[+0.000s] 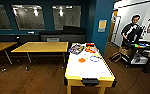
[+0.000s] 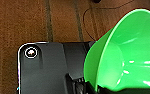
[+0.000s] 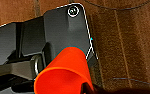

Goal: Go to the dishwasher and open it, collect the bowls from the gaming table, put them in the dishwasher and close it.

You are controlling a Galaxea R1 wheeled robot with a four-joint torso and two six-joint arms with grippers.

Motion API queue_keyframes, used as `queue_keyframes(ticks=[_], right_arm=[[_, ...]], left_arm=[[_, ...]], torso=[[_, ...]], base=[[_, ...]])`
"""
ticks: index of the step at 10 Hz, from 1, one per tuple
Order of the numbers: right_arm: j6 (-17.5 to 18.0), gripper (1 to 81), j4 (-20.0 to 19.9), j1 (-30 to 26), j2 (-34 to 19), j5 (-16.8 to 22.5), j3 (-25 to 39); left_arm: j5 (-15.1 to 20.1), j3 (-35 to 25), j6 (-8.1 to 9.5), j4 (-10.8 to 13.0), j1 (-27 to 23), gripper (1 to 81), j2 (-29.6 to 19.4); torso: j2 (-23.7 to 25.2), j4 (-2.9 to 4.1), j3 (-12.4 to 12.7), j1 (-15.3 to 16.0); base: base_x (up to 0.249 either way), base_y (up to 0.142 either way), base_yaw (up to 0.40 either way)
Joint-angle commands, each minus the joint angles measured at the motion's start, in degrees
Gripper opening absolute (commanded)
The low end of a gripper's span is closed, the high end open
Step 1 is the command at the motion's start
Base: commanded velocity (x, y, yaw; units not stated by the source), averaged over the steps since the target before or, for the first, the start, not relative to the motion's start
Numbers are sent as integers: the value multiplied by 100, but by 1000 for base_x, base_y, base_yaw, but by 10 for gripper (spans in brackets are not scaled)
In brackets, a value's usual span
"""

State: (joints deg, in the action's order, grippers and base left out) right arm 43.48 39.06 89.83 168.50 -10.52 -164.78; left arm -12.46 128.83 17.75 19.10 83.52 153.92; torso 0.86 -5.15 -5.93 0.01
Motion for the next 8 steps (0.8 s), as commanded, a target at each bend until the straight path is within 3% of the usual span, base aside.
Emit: queue_keyframes(ticks=[1, 3, 4, 8], right_arm=[[37, 10, 14, -250, -552, 235, -123], [55, 10, -4, -215, -919, -134, 165], [55, 10, -4, -224, -1053, -109, 429], [29, 10, 40, -224, -815, -55, 79]], left_arm=[[182, -77, -52, 120, -226, 10, -168], [165, -95, -52, 129, -156, 10, -229], [147, -103, -52, 129, -130, 10, -247], [174, -86, -52, 129, -120, 10, -194]], torso=[[0, 0, 0, 0], [0, 0, 0, 0], [0, 0, 0, 0], [0, 0, 0, 0]], base=[[0, 0, 0], [0, 0, 0], [0, 0, 0], [0, 0, 0]])
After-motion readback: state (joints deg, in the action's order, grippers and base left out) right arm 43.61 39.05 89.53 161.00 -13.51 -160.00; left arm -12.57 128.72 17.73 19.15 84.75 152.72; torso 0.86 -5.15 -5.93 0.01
